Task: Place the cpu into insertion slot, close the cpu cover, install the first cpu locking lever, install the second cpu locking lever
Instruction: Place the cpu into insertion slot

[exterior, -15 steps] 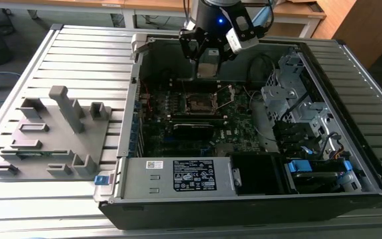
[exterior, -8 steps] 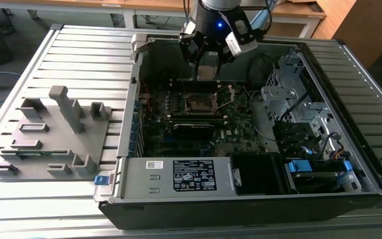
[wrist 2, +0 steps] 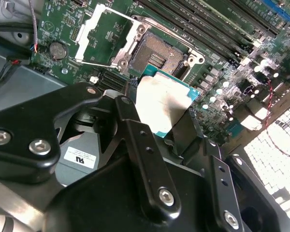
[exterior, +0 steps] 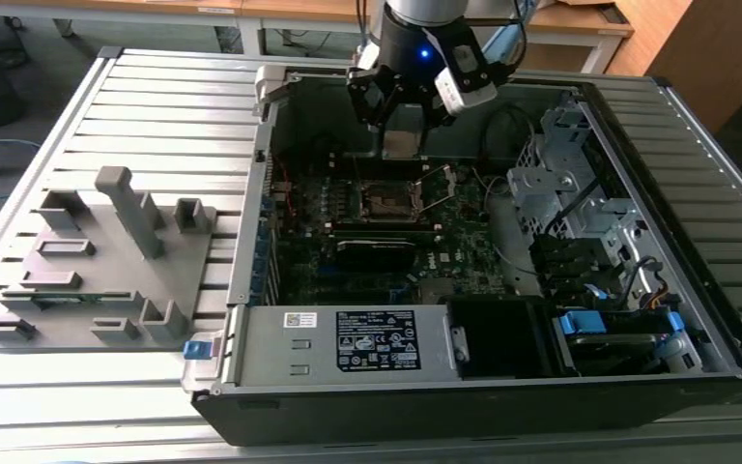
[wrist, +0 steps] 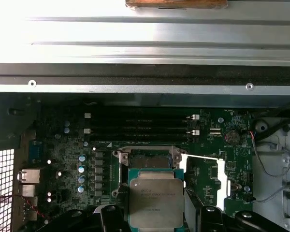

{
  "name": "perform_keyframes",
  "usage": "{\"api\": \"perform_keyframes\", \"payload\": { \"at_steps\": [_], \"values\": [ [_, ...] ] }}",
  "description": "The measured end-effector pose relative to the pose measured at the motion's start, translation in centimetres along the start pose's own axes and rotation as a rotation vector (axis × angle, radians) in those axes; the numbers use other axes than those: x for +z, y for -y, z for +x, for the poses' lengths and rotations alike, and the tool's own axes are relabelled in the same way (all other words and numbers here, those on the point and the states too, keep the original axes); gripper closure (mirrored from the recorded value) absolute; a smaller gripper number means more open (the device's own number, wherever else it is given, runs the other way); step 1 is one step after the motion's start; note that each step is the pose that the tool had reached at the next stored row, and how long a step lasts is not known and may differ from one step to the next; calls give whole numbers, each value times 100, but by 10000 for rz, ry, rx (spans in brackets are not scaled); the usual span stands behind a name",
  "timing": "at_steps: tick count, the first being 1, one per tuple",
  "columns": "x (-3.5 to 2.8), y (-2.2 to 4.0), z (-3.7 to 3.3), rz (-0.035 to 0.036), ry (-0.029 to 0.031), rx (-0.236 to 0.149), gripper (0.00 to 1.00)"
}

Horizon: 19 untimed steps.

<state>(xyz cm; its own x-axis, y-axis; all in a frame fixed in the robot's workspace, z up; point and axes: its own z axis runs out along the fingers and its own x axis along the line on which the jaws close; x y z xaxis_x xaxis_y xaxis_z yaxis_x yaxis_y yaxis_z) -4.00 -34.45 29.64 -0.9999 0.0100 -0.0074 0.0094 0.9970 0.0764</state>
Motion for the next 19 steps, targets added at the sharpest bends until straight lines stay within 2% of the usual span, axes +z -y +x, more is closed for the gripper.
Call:
{"api": "perform_keyframes", "payload": {
  "at_steps": [19],
  "values": [
    [35,3,0,23,1,6,46]
  ]
}}
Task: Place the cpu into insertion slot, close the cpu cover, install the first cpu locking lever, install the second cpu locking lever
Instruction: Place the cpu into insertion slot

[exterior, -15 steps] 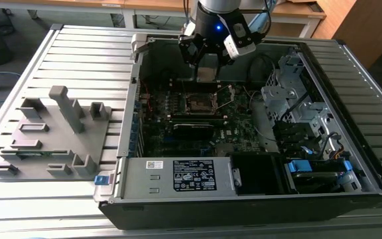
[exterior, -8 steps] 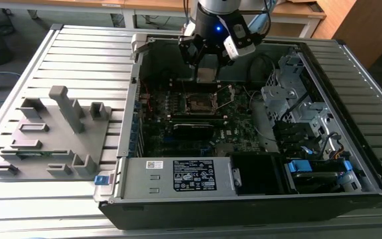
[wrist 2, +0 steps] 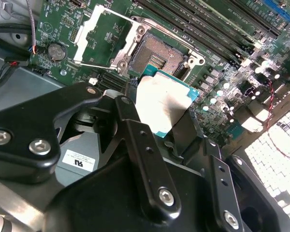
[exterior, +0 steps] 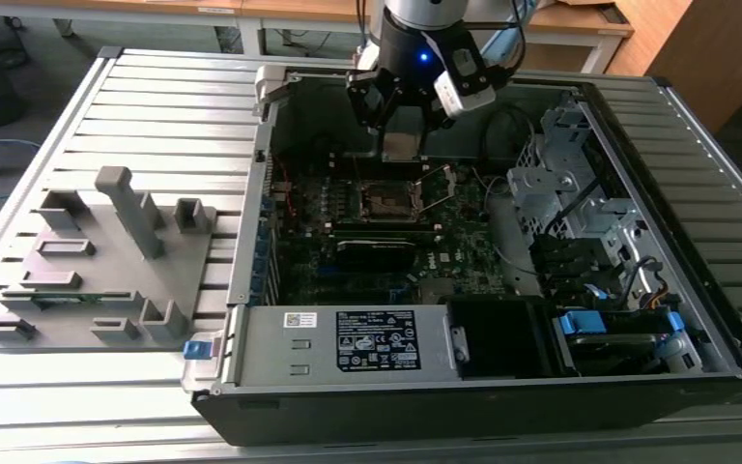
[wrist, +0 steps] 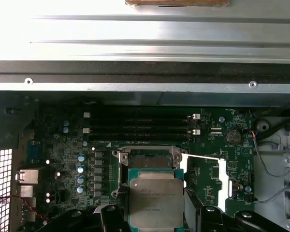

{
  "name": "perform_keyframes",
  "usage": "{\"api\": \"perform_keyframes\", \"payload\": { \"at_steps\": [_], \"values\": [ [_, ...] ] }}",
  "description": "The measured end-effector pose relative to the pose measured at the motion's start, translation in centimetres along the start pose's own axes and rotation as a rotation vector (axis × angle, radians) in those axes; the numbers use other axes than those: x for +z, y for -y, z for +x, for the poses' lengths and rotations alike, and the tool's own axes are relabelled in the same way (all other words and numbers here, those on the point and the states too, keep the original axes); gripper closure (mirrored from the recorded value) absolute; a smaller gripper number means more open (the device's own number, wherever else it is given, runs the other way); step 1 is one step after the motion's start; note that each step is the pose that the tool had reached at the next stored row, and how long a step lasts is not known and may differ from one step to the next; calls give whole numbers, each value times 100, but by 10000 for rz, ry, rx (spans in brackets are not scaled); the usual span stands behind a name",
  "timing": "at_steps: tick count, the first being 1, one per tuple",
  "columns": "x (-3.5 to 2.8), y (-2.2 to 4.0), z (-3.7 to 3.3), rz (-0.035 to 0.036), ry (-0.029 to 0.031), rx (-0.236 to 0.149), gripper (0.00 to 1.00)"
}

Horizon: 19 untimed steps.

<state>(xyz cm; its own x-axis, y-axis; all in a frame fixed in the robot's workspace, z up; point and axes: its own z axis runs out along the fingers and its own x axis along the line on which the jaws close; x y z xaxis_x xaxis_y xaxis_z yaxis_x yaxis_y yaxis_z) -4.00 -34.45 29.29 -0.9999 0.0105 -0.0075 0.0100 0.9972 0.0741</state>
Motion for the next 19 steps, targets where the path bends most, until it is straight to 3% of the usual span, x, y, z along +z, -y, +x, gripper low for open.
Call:
{"api": "perform_keyframes", "payload": {
  "at_steps": [19],
  "values": [
    [65,5,1,3,2,0,46]
  ]
}}
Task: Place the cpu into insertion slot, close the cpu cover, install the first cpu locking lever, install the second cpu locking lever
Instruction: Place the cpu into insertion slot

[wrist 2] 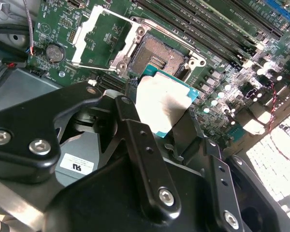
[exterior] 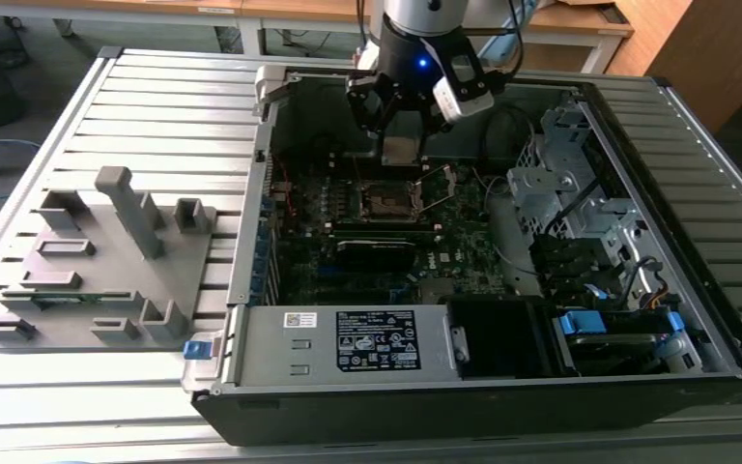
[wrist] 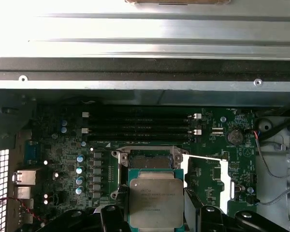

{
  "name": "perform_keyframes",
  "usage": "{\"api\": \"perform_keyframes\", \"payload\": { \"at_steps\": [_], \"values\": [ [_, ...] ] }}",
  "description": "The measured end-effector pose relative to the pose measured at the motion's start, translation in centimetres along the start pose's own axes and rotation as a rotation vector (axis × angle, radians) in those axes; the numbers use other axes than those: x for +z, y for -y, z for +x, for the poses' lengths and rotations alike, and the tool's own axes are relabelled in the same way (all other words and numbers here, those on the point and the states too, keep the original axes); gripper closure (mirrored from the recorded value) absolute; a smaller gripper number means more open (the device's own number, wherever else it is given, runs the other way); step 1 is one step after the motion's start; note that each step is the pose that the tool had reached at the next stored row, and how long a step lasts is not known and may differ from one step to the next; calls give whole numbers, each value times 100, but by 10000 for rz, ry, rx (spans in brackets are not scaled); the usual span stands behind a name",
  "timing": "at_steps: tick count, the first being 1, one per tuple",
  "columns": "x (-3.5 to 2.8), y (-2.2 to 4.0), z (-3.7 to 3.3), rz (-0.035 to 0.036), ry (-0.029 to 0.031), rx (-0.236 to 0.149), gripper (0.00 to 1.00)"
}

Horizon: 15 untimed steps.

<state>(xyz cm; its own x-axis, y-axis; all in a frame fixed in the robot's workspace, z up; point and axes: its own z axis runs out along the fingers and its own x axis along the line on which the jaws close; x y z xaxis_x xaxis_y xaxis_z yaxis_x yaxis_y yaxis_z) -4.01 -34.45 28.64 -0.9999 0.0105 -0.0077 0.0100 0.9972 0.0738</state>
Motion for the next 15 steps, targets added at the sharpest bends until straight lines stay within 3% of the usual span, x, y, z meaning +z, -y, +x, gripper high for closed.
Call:
{"api": "perform_keyframes", "payload": {
  "at_steps": [15],
  "values": [
    [51,4,1,30,0,0,46]
  ]
}}
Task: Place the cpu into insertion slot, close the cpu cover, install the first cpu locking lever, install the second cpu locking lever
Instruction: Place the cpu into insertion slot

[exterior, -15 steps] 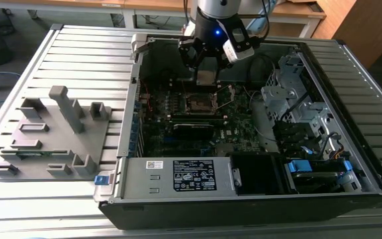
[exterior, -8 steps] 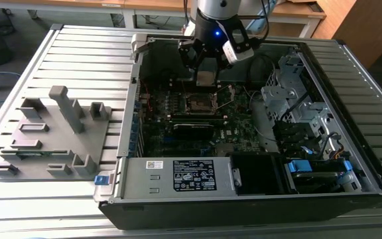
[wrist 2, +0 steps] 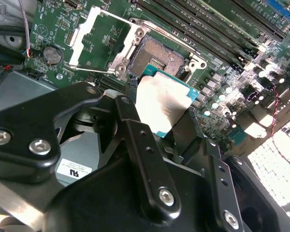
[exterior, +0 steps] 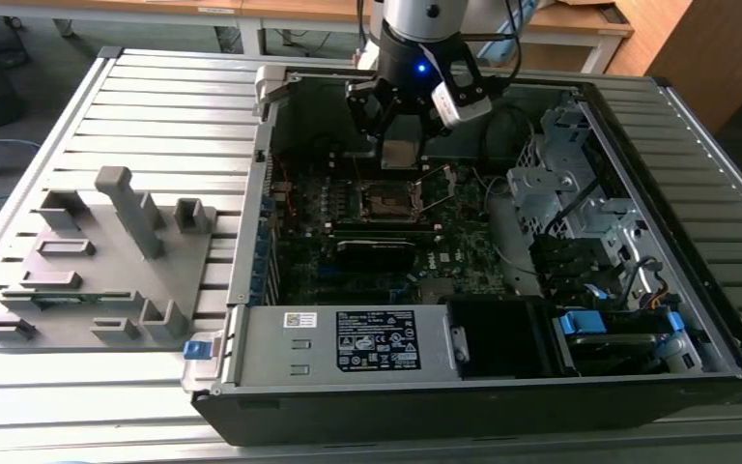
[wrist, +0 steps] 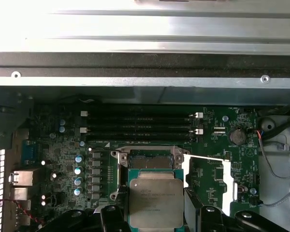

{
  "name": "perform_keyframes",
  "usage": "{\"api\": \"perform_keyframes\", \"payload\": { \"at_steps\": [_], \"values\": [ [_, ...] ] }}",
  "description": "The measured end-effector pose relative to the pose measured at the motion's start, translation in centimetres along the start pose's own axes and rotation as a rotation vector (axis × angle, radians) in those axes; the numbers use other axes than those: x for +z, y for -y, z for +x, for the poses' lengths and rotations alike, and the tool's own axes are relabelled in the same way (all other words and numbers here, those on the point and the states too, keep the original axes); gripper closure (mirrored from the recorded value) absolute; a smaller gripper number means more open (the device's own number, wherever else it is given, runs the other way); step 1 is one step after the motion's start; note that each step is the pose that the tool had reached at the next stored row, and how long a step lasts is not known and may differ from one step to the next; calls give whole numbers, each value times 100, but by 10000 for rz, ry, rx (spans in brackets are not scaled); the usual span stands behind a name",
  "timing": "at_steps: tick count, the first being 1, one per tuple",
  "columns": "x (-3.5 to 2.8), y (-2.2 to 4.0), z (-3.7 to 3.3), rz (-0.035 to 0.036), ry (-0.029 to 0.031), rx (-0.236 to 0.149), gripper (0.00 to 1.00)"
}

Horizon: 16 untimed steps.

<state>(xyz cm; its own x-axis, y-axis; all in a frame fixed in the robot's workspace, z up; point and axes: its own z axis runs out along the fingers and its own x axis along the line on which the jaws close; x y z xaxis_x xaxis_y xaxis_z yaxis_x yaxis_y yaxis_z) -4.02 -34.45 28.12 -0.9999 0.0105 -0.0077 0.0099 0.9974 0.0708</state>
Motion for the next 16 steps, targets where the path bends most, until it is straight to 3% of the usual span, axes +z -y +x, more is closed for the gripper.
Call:
{"api": "perform_keyframes", "payload": {
  "at_steps": [9,16],
  "values": [
    [21,1,0,-1,8,99,46],
    [53,4,1,8,81,1132,46]
  ]
}}
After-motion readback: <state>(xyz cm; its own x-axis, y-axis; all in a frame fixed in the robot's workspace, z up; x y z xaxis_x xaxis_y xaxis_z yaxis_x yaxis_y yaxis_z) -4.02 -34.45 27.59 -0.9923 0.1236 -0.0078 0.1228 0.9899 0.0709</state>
